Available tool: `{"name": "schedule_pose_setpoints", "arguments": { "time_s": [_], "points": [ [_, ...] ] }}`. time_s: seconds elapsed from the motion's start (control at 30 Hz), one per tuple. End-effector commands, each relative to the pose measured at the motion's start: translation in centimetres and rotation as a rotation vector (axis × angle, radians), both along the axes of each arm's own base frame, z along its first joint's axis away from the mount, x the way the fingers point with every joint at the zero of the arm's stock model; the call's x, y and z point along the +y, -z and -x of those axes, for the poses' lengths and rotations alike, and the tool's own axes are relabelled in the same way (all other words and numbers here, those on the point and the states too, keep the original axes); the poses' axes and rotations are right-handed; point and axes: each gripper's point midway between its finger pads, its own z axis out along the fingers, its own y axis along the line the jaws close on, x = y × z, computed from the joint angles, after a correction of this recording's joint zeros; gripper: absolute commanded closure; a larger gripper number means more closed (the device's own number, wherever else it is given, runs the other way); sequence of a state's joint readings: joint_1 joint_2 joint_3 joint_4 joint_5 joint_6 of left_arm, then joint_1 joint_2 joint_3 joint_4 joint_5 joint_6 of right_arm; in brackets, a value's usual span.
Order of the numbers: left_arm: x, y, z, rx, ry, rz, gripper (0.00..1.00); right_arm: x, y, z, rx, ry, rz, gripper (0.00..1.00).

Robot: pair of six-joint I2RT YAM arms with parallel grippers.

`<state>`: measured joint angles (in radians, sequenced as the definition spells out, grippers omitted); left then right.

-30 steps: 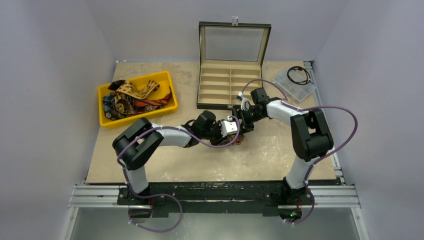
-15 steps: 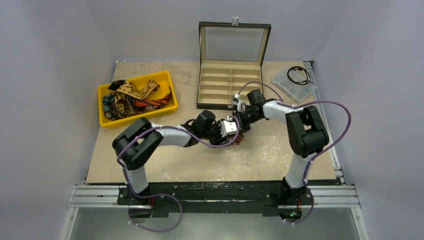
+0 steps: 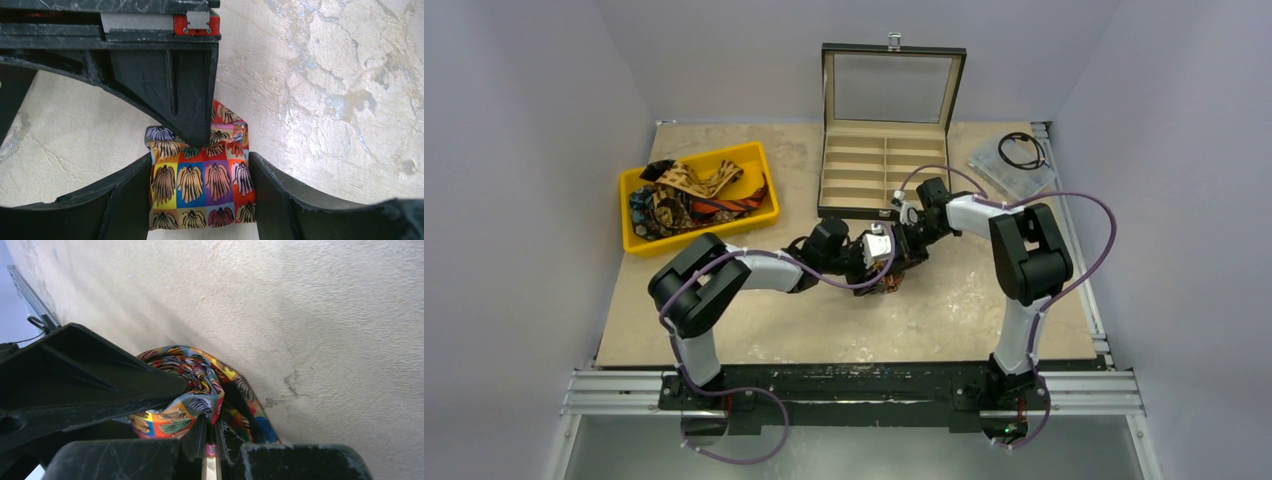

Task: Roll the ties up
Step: Roll the tie at the center of the board.

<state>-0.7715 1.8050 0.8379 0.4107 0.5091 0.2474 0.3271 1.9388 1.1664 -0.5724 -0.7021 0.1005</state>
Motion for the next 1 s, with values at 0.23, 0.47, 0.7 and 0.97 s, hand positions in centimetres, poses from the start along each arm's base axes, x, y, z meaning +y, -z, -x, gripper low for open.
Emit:
{"name": "schedule_pose_setpoints", "arguments": {
  "time_s": [0.23,0.47,0.7,0.97],
  "points": [
    [0.2,3.1,0.3,-0.007,0.062,-0.03,0.42,-4.8,8.0,0.7,0.009,-0.077,0.394,1.0],
    [2.4,5.3,0.1,0.017,-0.005,-0.17,0.71,-3.1,7.4,0.0,0.0,-0.091,0.309,1.0],
    [5.4,7.8,2.1,0.056,-0.025,-0.28,0.87,-3.9,1.3,-0.8,-0.013,0.004,0.14,0.59],
    [5.2,8.4,2.4,0.063,-0.007,-0.314,0.93,-3.7,-0.9,1.2,0.021,0.06,0.002,0.19]
  ]
}}
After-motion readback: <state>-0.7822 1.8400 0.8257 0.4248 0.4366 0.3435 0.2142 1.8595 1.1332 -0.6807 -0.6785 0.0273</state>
